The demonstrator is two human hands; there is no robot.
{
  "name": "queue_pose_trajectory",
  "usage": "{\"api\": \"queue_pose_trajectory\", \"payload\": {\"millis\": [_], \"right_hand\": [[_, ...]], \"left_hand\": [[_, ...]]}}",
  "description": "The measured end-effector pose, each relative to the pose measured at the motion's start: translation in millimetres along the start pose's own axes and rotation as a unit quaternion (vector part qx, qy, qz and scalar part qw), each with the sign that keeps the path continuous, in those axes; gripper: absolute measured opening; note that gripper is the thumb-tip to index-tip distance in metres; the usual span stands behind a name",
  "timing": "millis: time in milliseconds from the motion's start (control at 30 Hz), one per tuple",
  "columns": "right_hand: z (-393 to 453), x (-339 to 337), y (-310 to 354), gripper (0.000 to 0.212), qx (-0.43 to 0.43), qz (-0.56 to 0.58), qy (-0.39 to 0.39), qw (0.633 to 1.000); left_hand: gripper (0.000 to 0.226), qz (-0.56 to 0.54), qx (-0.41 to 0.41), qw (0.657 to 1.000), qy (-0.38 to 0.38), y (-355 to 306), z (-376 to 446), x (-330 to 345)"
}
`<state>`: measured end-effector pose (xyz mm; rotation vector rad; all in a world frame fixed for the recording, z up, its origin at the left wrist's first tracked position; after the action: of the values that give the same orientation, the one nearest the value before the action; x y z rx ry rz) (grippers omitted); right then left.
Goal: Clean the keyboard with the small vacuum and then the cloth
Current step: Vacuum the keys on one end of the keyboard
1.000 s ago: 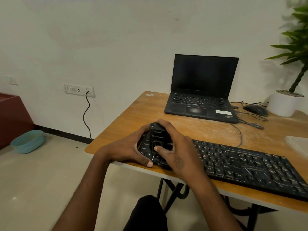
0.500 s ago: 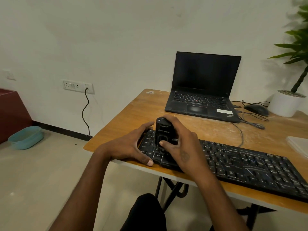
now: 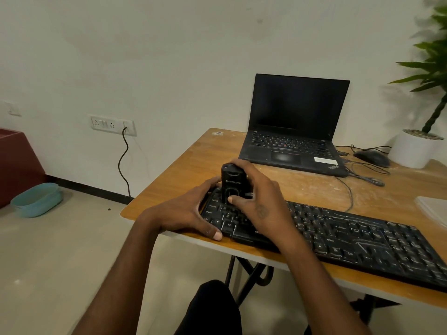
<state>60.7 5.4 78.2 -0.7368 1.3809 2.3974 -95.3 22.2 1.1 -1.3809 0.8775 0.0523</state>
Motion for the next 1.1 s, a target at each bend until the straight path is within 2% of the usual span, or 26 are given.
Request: {"api": "queue_pose_trajectory", "payload": {"millis": [200,500,633,800,967,1100], "right_hand": [[-12.3,-35.6,-27.5,0.072,0.044,0.095,-0.042,0.994],[15.9,-1.6,-5.1,0.081,0.024,0.074,-0.022,0.997],[9.9,-19.9,-21.7,0.085,0.062,0.062,-0.027,0.996],[4.6,-42.6,-39.4,0.065,0.114,0.064,-0.054,0.990],[25.1,-8.0,-23.6,0.054,0.098,0.012,-0.022,0.995],[27.9,-2.2,-28.9,0.045,0.117,0.007,-0.012,0.993]], "left_hand": [[0.130,0.007,-0.009,1.000,-0.002,5.3,0.2,-2.3],[0.126,0.003,-0.004,1.000,-0.004,3.9,0.6,-1.5],[0.129,0.009,-0.006,1.000,-0.006,5.8,-0.2,-2.2],[0.130,0.009,-0.004,1.000,-0.010,6.6,0.6,-3.4],[0.132,0.005,-0.005,1.000,-0.005,4.9,0.2,-2.0],[0.132,0.010,-0.009,1.000,-0.003,3.4,-0.2,-1.7]]}}
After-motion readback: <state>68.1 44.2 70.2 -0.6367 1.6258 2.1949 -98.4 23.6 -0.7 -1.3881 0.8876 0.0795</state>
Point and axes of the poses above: each hand's wrist, its own z-axis towards the middle knuckle, its own x-axis out of the palm, y = z × x, the point moved 9 cm from there along z, towards the middle knuckle, and after that the axes turned 1 degree about y, right-handed, at the moved point
